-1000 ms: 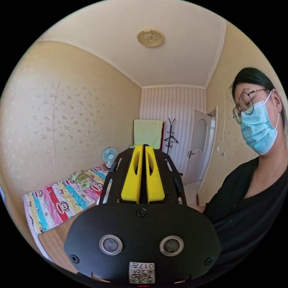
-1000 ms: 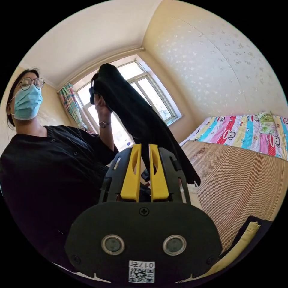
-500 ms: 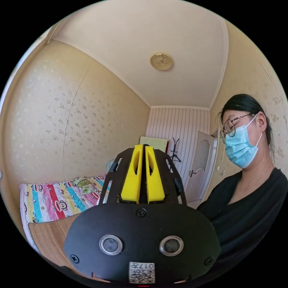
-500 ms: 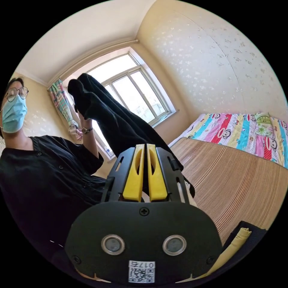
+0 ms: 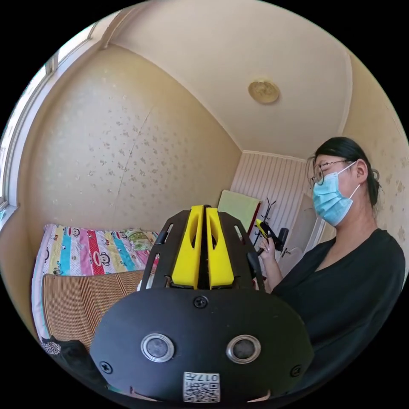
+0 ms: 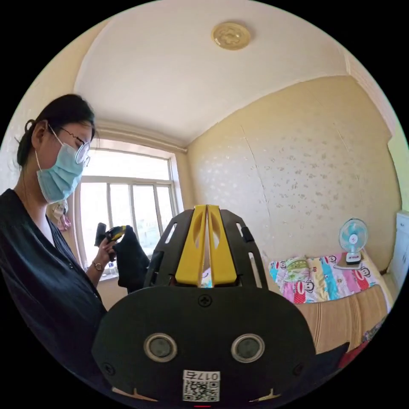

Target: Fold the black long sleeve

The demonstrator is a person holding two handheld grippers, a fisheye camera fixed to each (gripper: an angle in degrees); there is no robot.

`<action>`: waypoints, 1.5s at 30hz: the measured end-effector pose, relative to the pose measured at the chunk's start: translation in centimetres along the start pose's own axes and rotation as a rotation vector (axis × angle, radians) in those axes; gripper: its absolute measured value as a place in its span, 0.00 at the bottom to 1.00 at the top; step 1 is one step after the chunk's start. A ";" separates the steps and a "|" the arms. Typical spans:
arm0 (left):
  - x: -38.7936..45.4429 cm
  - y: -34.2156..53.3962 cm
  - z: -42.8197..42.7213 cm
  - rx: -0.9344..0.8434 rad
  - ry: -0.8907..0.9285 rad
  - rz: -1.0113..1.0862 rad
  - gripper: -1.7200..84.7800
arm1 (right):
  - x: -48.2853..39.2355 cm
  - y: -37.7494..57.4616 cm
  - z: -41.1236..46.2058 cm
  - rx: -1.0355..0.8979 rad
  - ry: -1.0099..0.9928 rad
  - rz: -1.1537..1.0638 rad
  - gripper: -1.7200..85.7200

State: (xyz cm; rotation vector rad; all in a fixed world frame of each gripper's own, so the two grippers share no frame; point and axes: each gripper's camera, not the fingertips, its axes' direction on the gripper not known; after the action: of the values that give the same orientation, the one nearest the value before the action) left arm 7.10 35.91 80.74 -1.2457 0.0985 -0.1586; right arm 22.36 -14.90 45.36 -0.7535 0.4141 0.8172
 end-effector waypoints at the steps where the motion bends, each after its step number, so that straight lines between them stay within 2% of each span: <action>1: 0.1 0.1 1.6 -0.039 -0.007 0.002 0.01 | 0.4 0.1 1.3 -0.043 0.017 0.004 0.02; 4: 0.8 0.1 6.1 -0.152 -0.011 0.012 0.01 | 3.0 2.3 9.9 -0.389 0.090 0.072 0.02; 6: 1.4 0.0 8.5 -0.213 0.003 0.035 0.01 | 5.9 7.7 18.4 -0.784 0.204 0.121 0.02; 7: 1.8 -0.1 9.5 -0.235 -0.012 0.045 0.01 | 6.8 9.7 20.6 -0.903 0.231 0.132 0.02; 9: 2.1 -0.3 10.5 -0.255 -0.044 0.044 0.01 | 10.8 19.8 28.4 -1.396 0.261 0.146 0.02; 10: 2.2 -0.4 10.9 -0.266 -0.062 0.045 0.01 | 11.9 22.8 29.7 -1.506 0.262 0.161 0.02; 12: 2.5 -0.6 11.1 -0.276 -0.092 0.053 0.01 | 15.6 34.3 32.9 -1.905 0.261 0.179 0.02; 13: 2.7 -0.7 11.1 -0.282 -0.111 0.059 0.01 | 16.4 36.9 33.1 -1.992 0.269 0.182 0.02; 15: 3.0 -0.8 11.1 -0.294 -0.140 0.059 0.01 | 18.3 45.5 32.7 -2.303 0.217 0.212 0.02; 17: 3.0 -0.9 11.1 -0.312 -0.175 0.046 0.01 | 18.7 48.2 31.8 -2.390 0.084 0.311 0.02; 19: 3.0 -1.0 11.0 -0.320 -0.194 0.031 0.01 | 18.5 47.3 32.0 -2.259 -0.149 0.456 0.02; 21: 3.0 -1.1 11.0 -0.318 -0.201 0.016 0.01 | 18.4 42.3 32.3 -1.885 -0.526 0.657 0.03; 22: 3.0 -1.3 10.9 -0.312 -0.196 0.010 0.01 | 18.4 39.2 31.9 -1.670 -0.652 0.691 0.03; 24: 3.1 -1.6 10.8 -0.296 -0.172 0.010 0.01 | 18.1 34.8 30.5 -1.396 -0.717 0.650 0.04; 28: 3.7 -3.2 10.5 -0.249 -0.100 0.020 0.01 | 16.2 28.9 25.0 -1.056 -0.705 0.486 0.08; 32: 4.2 -5.2 10.6 -0.221 -0.035 0.044 0.01 | 13.8 28.0 19.8 -0.937 -0.685 0.344 0.17; 36: 4.4 -6.8 11.0 -0.204 0.024 0.060 0.01 | 10.6 31.0 16.7 -0.994 -0.730 0.266 0.22; 40: 3.8 -8.7 11.2 -0.177 0.080 0.045 0.01 | 7.8 31.9 15.9 -1.028 -0.751 0.201 0.21; 45: 2.2 -11.0 9.5 -0.131 0.110 0.037 0.01 | 7.8 26.3 13.6 -0.880 -0.599 0.099 0.10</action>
State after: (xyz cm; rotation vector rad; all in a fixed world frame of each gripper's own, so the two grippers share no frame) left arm 10.04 40.97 94.15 -1.3645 0.2300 -0.1905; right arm 7.48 10.89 38.30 -1.2370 -0.4945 1.2820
